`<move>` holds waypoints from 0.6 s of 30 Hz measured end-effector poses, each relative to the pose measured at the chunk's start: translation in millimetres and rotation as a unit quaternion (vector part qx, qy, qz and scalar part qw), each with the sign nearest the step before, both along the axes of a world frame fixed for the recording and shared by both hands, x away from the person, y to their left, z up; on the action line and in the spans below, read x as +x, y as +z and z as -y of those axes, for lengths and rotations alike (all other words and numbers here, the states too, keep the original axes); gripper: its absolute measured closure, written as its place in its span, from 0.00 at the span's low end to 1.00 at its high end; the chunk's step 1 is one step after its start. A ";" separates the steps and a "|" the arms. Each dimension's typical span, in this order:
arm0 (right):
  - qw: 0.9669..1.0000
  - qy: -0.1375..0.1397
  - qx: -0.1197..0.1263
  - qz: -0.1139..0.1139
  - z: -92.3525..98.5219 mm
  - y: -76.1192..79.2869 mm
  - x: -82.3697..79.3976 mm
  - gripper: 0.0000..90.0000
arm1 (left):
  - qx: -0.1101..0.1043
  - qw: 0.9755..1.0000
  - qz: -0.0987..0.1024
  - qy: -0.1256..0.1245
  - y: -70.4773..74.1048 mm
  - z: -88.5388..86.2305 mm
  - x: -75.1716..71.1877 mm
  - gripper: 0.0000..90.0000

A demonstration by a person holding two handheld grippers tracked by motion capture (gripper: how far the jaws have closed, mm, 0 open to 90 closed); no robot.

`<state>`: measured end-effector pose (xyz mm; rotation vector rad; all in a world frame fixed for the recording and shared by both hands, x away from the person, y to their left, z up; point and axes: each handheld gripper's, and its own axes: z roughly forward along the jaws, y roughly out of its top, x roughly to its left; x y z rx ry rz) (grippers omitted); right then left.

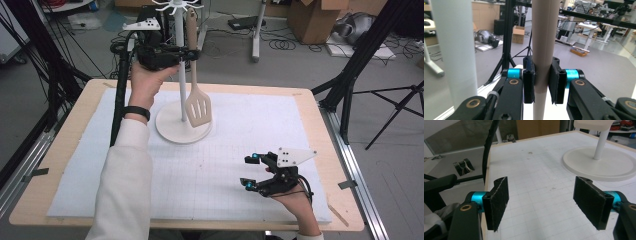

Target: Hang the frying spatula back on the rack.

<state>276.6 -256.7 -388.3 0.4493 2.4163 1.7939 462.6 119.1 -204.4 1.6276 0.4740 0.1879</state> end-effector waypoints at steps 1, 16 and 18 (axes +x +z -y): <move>1.000 0.000 0.000 -0.002 0.1 0.1 -0.3 0.31 | -0.001 1.000 -0.001 -0.003 -1.4 -0.2 0.6 0.84; 1.000 -0.001 0.000 0.000 1.4 -0.4 -0.4 0.31 | -0.017 1.000 -0.002 0.025 -17.1 -17.1 -9.8 0.48; 1.000 -0.002 0.002 -0.002 1.1 -0.3 -0.2 0.31 | -0.013 0.999 0.001 0.031 -18.7 -18.7 -13.6 0.41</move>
